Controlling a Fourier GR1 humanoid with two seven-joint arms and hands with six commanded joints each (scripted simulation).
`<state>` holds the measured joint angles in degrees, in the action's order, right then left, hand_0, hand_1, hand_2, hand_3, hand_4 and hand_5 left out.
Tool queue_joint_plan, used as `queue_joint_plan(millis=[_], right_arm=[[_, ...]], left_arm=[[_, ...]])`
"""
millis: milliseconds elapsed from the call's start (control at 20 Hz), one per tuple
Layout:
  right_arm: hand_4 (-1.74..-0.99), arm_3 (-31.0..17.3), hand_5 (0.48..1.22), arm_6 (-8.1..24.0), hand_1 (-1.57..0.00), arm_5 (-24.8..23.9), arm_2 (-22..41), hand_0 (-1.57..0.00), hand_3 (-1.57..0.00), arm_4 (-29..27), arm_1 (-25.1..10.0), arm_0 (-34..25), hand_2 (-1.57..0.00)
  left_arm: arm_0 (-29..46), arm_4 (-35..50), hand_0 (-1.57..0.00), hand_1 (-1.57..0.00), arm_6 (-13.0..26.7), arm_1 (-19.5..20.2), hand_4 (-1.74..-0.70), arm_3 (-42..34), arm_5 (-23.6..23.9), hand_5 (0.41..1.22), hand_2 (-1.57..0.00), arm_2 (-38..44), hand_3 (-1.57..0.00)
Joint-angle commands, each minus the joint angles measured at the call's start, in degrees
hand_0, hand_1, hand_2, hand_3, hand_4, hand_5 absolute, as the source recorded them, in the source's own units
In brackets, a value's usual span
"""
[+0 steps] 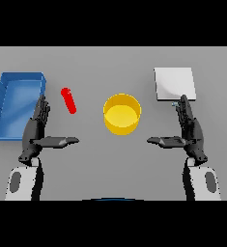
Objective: Pick up the red beaker and tilt it to pour out 1 green nut into yellow bowl. Pick up the yellow bowl and place it on the metallic measuring scale.
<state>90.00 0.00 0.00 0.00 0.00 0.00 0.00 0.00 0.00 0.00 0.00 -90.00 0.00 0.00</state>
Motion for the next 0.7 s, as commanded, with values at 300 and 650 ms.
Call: queue_joint_plan(millis=[300, 650], right_arm=[[-1.167, 2.38, 0.599, -4.99, 0.0, -1.99, 2.75, 0.0, 0.0, 6.91, -2.11, 3.19, 0.0], [-1.183, 7.84, 0.596, -4.18, 0.0, -5.08, 7.46, 0.0, 0.0, 16.75, -3.16, 6.97, 0.0]], left_arm=[[1.72, -0.1, 0.0, 0.0, -0.79, 3.47, -1.15, -2.17, -1.8, 0.599, 0.0, 0.25, 0.0], [4.65, -4.16, 0.0, 0.0, 2.72, 5.92, -1.16, -7.41, -2.86, 0.603, 0.0, -3.49, 0.0]])
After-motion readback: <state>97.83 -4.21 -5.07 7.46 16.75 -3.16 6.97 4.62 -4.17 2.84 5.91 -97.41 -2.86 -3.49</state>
